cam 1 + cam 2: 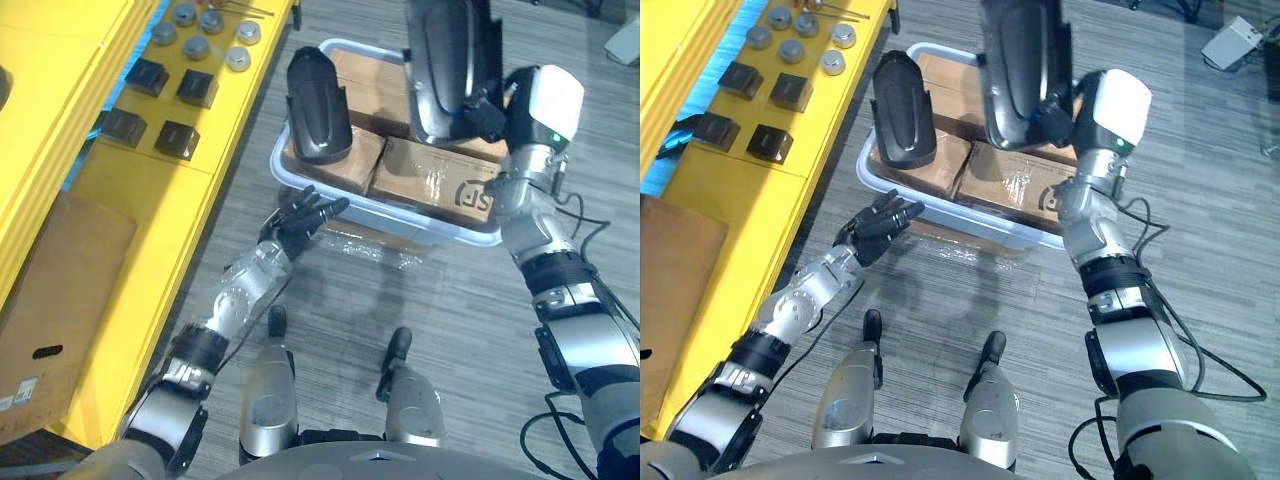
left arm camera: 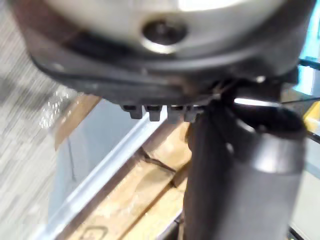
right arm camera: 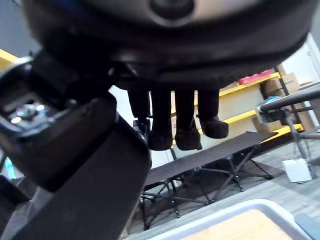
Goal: Walk over and take three plastic housings, then place them on the shelf
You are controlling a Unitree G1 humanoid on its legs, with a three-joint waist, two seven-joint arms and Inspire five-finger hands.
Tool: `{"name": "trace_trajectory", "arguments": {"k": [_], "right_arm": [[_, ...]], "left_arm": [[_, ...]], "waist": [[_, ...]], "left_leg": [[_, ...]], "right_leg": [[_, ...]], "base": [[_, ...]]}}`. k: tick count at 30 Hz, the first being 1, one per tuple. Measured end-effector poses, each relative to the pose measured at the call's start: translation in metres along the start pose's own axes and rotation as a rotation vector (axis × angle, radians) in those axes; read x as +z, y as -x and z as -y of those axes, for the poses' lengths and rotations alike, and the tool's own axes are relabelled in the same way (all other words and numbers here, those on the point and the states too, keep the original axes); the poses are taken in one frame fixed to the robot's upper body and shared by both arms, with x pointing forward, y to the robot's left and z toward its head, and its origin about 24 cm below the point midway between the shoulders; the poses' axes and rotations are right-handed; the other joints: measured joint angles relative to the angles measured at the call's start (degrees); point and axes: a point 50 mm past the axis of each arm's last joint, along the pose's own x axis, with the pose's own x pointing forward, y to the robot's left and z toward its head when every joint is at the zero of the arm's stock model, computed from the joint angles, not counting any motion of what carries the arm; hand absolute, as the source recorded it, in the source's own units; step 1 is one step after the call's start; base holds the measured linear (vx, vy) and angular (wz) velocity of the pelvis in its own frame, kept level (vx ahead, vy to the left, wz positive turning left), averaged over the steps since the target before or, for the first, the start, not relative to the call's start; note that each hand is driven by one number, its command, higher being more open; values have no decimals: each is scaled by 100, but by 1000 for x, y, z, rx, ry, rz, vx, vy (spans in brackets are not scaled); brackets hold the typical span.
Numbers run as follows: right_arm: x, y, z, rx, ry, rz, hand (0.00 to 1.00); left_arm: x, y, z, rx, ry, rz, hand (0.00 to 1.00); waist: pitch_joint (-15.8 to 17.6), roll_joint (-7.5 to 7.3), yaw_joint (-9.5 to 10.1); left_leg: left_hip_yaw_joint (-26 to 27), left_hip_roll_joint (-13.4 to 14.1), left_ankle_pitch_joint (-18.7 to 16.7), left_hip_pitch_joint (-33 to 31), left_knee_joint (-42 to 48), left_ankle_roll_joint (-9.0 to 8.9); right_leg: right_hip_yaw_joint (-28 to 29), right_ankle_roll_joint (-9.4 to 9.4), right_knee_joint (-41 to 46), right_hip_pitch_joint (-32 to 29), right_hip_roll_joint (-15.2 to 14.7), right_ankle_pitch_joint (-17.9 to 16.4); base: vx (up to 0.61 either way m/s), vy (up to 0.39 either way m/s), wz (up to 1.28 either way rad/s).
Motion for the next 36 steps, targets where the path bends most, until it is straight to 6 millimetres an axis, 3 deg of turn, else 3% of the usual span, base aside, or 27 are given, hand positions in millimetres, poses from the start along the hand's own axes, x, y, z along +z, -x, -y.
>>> {"name": "trace_trajectory", "arguments": {"k": [6,12,19,27,32,33,36], "right_arm": [[27,12,-22,56,-66,72,0],[28,32,-35,107,-78,111,0],[32,66,-54,185,-146,133,0],[72,98,-68,260,-259,270,0],[64,114,-75,315,-258,250,0],[63,117,-76,325,-258,246,0],[57,128,-80,364,-252,235,0]], "left_arm": [[39,-14,35,-180,128,132,100],[43,-13,40,-319,297,182,100],[36,-14,28,-261,272,176,100],[-8,-10,0,-105,118,-7,100],[-20,-7,-9,-70,74,-56,100],[-23,-6,-10,-67,68,-62,0],[-35,-1,-16,-58,78,-94,0]], "waist": [[0,0,-166],[-2,-4,-285],[-7,-8,-315],[-336,-157,-318],[-666,-276,-279],[-723,-279,-286],[-916,-261,-310]], "left_leg": [[192,20,-2,72,-3,0],[320,50,-15,213,-28,-8],[448,55,-2,523,-200,-4],[511,53,-2,744,-351,-37],[525,49,-10,822,-426,-46],[528,49,-15,825,-431,-50],[546,58,-27,890,-451,-62]], "right_leg": [[220,-20,1,-92,10,73],[325,-20,0,-61,37,73],[390,-11,-106,150,54,79],[397,9,-324,370,79,148],[388,16,-410,459,85,152],[390,16,-422,459,87,152],[404,16,-506,530,109,152]], "base": [[-15,2,-16],[-21,-6,-11],[-8,-1,-7],[19,-1,-2],[-1,0,-1],[-4,0,-6],[4,-9,-6]]}}
